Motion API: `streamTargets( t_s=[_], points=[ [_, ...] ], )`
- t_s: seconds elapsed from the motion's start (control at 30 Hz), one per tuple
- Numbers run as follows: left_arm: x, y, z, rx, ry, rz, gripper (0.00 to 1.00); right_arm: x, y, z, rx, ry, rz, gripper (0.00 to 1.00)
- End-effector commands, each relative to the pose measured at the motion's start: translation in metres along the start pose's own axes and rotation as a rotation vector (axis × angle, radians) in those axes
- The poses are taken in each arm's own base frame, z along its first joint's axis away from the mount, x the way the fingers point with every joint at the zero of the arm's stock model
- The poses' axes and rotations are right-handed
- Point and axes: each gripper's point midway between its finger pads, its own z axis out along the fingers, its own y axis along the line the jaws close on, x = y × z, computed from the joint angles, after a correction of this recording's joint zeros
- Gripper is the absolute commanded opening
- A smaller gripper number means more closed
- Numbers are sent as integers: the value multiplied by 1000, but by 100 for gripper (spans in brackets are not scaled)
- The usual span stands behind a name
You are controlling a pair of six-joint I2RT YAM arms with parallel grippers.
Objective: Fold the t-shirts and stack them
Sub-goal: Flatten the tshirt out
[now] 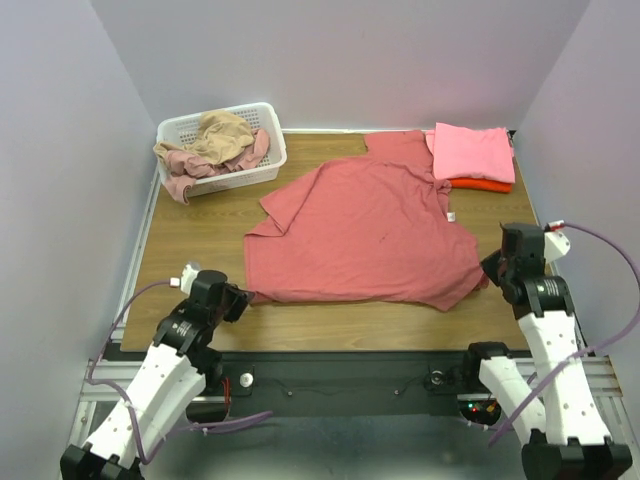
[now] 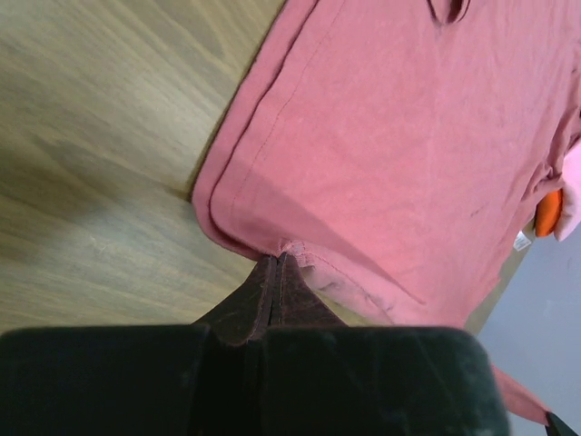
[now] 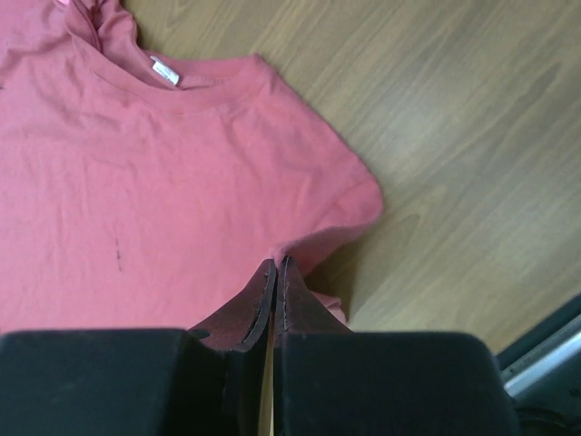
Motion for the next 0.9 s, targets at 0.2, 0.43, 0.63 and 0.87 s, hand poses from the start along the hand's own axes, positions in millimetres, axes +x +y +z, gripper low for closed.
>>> streamTargets(
  t_s=[0.2,0.43,0.63,0.87],
  points=[
    [-33,-46,17,-2,-113,42,0,-47,59,31,-57,-113,52,0],
    [-57,-86,13,17,-171,100,0,-71,91,32,-117,-142,56,0],
    [-102,-170,-44,176,-304,168,0,-150,134,-29,-265,-318,128,0],
    [-168,-277,-199,484,-565,183,0,-265,166,-163,-478,-607,234,0]
  ],
)
